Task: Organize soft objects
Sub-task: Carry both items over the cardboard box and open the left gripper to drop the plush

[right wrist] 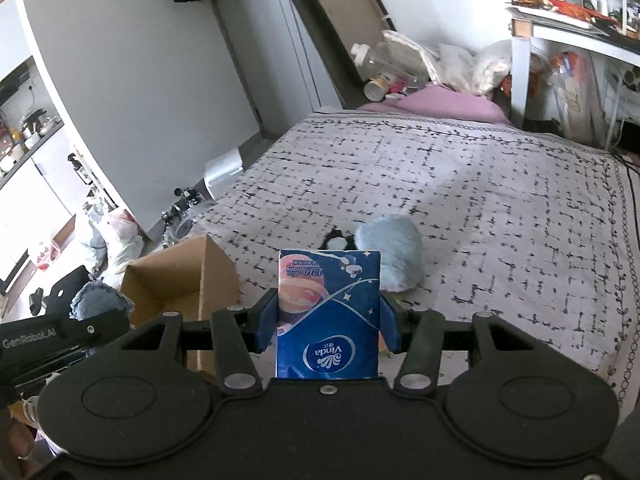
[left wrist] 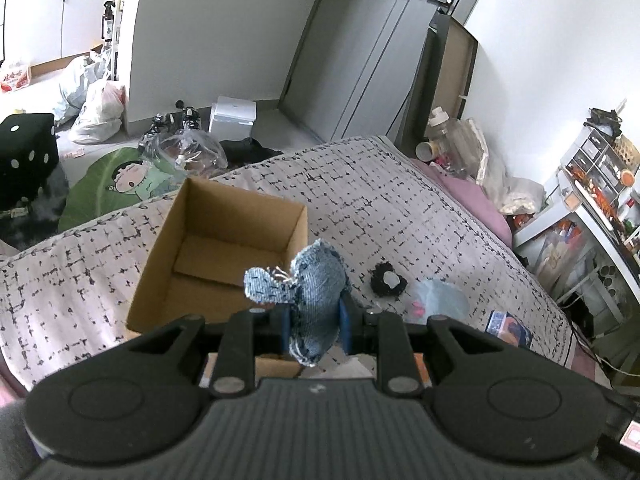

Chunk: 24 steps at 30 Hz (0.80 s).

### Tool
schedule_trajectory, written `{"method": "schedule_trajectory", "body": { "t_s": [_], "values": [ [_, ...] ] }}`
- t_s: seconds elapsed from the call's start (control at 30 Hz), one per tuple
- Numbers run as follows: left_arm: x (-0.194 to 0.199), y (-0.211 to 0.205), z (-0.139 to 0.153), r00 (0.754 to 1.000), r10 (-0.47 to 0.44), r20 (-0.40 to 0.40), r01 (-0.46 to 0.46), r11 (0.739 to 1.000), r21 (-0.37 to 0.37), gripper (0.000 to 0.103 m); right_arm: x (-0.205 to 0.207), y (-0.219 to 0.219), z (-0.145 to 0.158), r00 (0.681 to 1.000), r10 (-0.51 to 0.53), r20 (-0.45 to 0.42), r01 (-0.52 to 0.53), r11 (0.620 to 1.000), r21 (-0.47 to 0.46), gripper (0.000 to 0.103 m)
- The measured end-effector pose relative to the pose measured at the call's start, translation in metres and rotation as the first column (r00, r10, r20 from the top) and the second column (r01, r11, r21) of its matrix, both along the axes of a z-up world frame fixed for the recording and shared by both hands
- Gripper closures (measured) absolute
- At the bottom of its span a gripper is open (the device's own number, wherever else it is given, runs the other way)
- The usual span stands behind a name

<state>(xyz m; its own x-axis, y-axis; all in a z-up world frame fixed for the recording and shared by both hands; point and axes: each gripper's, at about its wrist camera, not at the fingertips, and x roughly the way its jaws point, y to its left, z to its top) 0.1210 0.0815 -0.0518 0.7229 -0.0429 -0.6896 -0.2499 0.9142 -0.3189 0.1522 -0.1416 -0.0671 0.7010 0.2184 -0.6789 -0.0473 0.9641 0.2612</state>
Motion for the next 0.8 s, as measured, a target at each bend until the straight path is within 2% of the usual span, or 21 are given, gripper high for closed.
{"method": "schedule_trajectory", "body": {
  "t_s": [0.47, 0.8],
  "values": [
    [0.013, 0.045, -0.015, 0.999, 0.044, -0.032, -0.044, 0.999, -0.002, 0.081, 0.009, 0.039, -0.001, 0.997, 0.053, 0.060, -0.054, 0.998, 0.013, 0.053],
    [0.028, 0.069, -0.036, 0.994, 0.063, -0.090, -0.064, 0.998, -0.002, 0.080, 0.026, 0.062, -0.013, 0.996, 0.086, 0.029, -0.088, 0.993, 0.078, 0.053]
  ]
}}
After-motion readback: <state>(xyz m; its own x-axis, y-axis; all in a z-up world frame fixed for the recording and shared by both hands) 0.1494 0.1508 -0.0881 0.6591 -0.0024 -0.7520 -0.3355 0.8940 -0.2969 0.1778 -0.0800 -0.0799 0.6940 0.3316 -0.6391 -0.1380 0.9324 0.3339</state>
